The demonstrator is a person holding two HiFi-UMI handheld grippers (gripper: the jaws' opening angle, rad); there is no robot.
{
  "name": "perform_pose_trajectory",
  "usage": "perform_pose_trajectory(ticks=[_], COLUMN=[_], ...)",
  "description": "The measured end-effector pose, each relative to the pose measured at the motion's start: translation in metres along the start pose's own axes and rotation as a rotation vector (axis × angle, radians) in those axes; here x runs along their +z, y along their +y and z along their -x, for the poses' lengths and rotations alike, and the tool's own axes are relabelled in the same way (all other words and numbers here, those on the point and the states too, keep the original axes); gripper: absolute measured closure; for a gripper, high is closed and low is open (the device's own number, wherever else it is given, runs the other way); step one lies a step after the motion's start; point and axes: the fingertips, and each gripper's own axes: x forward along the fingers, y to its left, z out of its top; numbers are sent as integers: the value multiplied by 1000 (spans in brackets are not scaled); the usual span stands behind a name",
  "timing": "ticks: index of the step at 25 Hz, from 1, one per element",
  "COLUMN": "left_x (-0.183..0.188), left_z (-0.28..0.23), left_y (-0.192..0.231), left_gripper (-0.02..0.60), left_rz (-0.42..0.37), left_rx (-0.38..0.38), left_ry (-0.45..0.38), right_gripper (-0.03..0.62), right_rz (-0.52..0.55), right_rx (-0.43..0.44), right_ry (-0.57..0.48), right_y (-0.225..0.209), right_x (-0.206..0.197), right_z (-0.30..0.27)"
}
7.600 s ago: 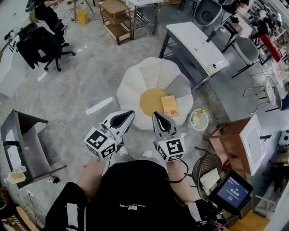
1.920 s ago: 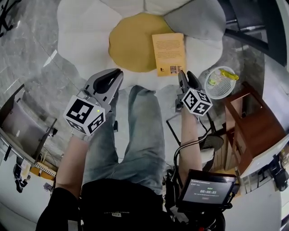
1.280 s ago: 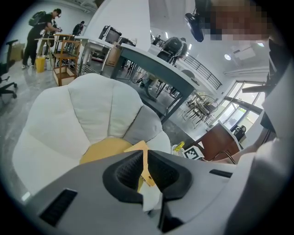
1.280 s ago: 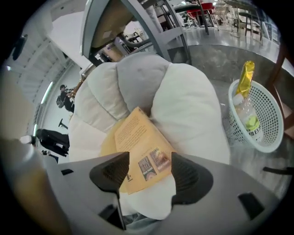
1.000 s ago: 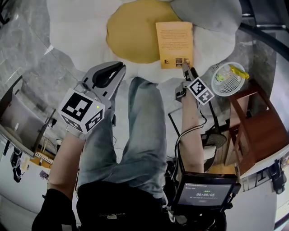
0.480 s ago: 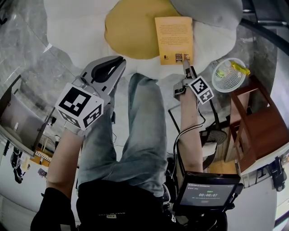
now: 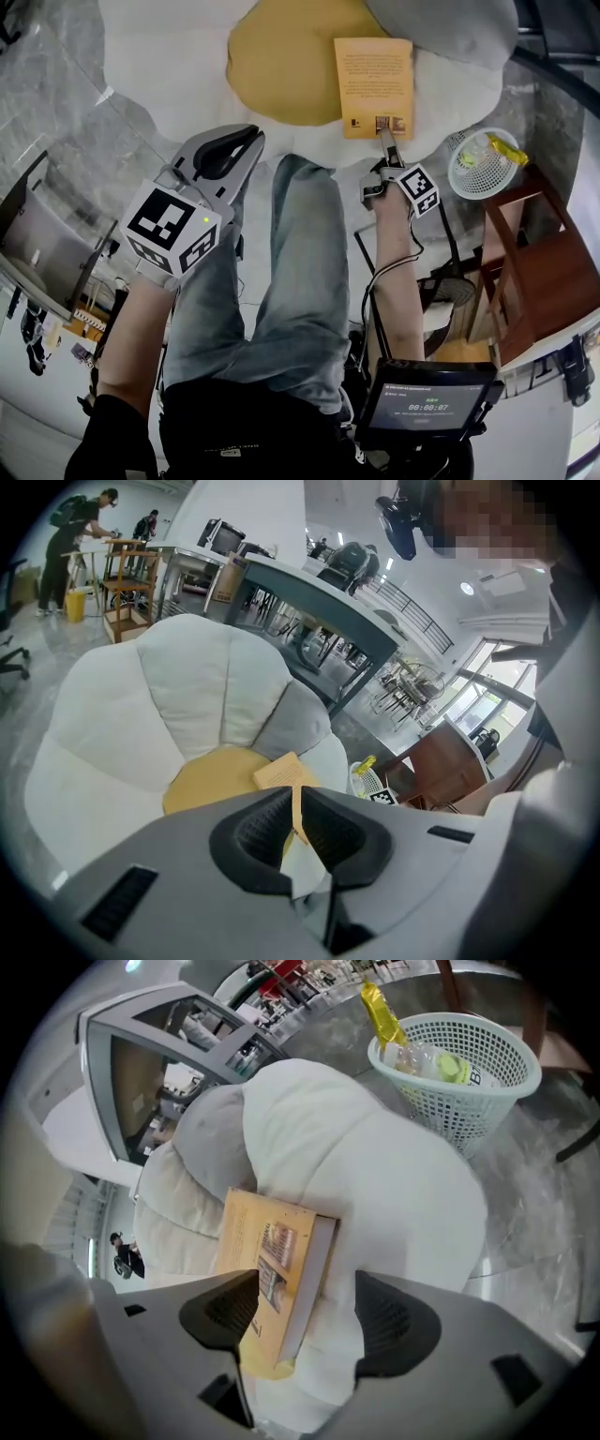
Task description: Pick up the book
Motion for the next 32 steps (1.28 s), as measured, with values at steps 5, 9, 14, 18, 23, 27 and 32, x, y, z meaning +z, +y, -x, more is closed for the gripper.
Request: perform_pose_trajectory(ticks=[5,9,14,18,23,27,32], left_x=[-1,-3,1,1,-4,-4,-4], left_z=[-1,-3,3,7,9,15,26], left_y=[2,0,0,4,7,4,6], left_gripper=[563,563,563,563,563,563,563], left_rz=[-6,3,4,5,22,22,22], left_rx=[14,3,-1,0,6,-3,-17], left_ry=[-14,-15,-20,-21,-24,-30,-39], right_gripper=[287,289,289,289,327,382,401], right_rz=[-23,-35,-37,-114,-95,-58,-24], right_rx=[8,18,40,24,54,82,136], right_ry=[-6,-25,-32,-77,-100,-132,-175], right_y=[-1,3,16,11,17,33,60], right_x=[3,4,5,12,14,22,23], right_z=[-4,0,-7,-16,-7,3,19])
